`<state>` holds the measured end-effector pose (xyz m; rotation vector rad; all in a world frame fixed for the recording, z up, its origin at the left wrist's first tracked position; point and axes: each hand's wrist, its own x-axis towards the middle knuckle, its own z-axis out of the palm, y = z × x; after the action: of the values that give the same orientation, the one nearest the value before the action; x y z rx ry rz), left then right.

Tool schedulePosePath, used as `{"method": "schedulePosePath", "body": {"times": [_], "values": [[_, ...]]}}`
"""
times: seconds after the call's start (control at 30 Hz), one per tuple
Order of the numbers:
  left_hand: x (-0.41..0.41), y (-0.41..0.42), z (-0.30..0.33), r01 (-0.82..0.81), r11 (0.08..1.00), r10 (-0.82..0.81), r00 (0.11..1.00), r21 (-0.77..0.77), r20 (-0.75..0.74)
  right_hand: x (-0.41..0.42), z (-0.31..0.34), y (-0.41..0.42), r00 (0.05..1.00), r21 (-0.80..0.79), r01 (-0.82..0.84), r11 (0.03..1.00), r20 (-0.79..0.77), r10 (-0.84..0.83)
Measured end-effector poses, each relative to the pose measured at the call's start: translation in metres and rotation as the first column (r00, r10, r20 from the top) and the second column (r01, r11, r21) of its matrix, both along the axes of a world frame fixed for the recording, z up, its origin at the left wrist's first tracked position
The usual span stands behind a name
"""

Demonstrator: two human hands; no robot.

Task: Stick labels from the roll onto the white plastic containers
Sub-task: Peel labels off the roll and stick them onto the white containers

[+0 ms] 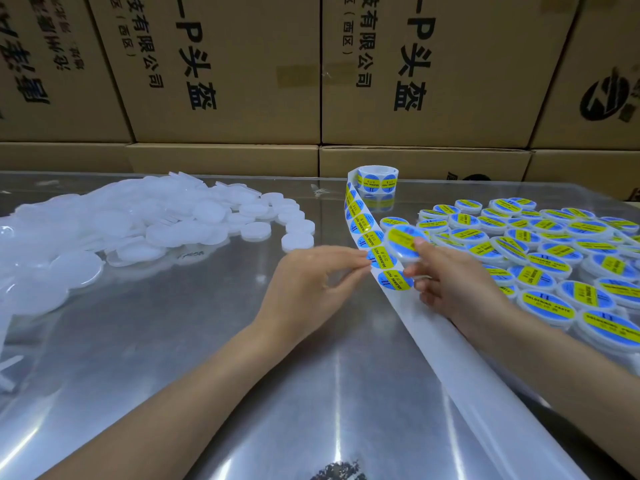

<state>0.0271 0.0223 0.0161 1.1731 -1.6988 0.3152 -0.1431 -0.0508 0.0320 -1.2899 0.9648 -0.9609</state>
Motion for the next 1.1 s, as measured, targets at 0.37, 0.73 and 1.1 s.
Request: {"method": "schedulePosePath", "body": {"times": [0.37,0.73,1.1], "values": [[0.041,-0.021,-0.01,-0.218,0.823,0.393,0.885,0.525,-0.248,-0.022,-0.002,-0.025,0.994,0.201,0.069,0.977,0.069,-0.084],[0.048,-0.035,-0.014,-0.326,0.728,0.443,0.895,0.604,-0.051,-0.019,-0.006,-0.028,0.975,-0.058,0.215,0.975,0.07,-0.21],[0.019,-0.02,-0.01,-0.259,0.836,0.208,0.965,0.484,0.157,-0.007,-0.022,-0.014,0.752,-0.651,-0.317,0.69,-0.616,-0.235]]}}
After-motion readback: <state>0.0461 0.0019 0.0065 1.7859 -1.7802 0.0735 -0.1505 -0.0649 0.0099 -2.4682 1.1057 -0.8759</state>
